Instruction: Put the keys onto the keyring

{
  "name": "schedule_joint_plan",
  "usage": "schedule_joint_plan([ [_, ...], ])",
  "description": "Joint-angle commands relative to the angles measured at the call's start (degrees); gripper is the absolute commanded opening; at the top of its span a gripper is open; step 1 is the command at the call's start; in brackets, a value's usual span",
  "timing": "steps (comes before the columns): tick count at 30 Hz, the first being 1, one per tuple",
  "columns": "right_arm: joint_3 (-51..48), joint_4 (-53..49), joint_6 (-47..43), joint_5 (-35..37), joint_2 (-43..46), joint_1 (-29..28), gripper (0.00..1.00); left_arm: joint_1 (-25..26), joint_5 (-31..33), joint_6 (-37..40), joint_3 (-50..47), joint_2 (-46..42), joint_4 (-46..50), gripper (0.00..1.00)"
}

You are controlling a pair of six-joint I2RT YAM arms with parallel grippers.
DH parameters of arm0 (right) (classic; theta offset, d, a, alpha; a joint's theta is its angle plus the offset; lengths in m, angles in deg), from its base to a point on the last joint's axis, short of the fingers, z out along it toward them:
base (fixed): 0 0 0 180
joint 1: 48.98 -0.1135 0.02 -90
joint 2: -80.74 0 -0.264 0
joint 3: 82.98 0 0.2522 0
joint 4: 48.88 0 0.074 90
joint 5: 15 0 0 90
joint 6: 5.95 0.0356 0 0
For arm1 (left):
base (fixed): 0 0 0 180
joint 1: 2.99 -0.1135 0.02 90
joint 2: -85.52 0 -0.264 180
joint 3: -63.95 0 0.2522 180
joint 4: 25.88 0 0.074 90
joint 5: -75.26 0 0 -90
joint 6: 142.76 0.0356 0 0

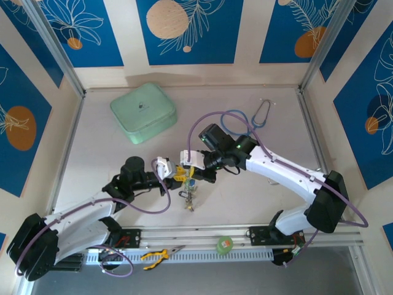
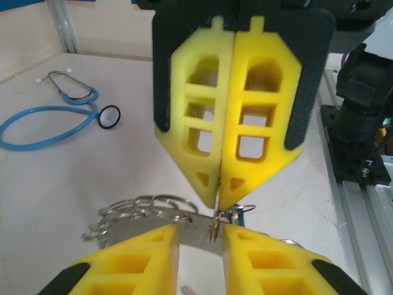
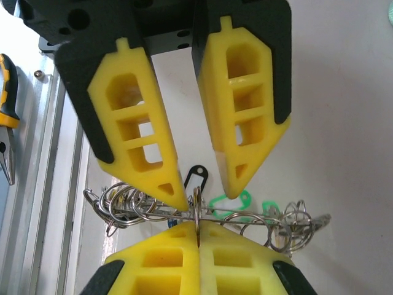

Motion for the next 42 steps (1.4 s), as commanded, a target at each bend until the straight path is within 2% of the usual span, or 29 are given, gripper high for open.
schedule_joint_plan([
  [1,2.97,-0.67,-1.23,-0.83,-0.32,-0.69,0.0,-0.18,-3.05,-1.14,0.94,0.56,-4.07,0.2],
  [5,3.39,-0.5,-1.42,-1.73,-0.52,-0.78,0.0,-0.18,-3.28,-1.42,0.71,1.13,-5.04,0.11],
  [8,2.68,0.39,-1.16,-4.04,0.18,-0.48,0.0,-0.19,-3.32,-1.42,0.51,1.36,-5.47,0.01],
  [10,0.35,3.03,0.47,-7.85,2.02,1.09,0.01,-0.2,-3.31,-1.75,0.02,1.32,-6.44,0.0],
  [13,-6.52,10.99,4.89,-15.7,6.15,5.43,0.24,-0.22,-2.42,-3.58,-1.82,1.22,-11.46,0.0],
  [16,-13.85,20.79,9.63,-20.44,9.61,8.1,0.31,-0.2,-1.48,-7.32,-4.62,1.96,-20.6,0.0],
  [22,-19.23,28.99,13.26,-23.63,10.47,9.32,0.3,-0.18,-0.87,-9.94,-8.1,4.86,-33.23,0.0],
  [32,-21.32,33.41,14.76,-22.99,11.42,10.98,0.27,-0.18,-2.95,-9.47,-8.27,6.32,-33.87,0.0],
  [42,-17.9,25.79,6.98,-21.95,7.47,8.59,0.26,-0.18,-3.42,-9.51,-7.92,7.02,-33.87,0.0],
])
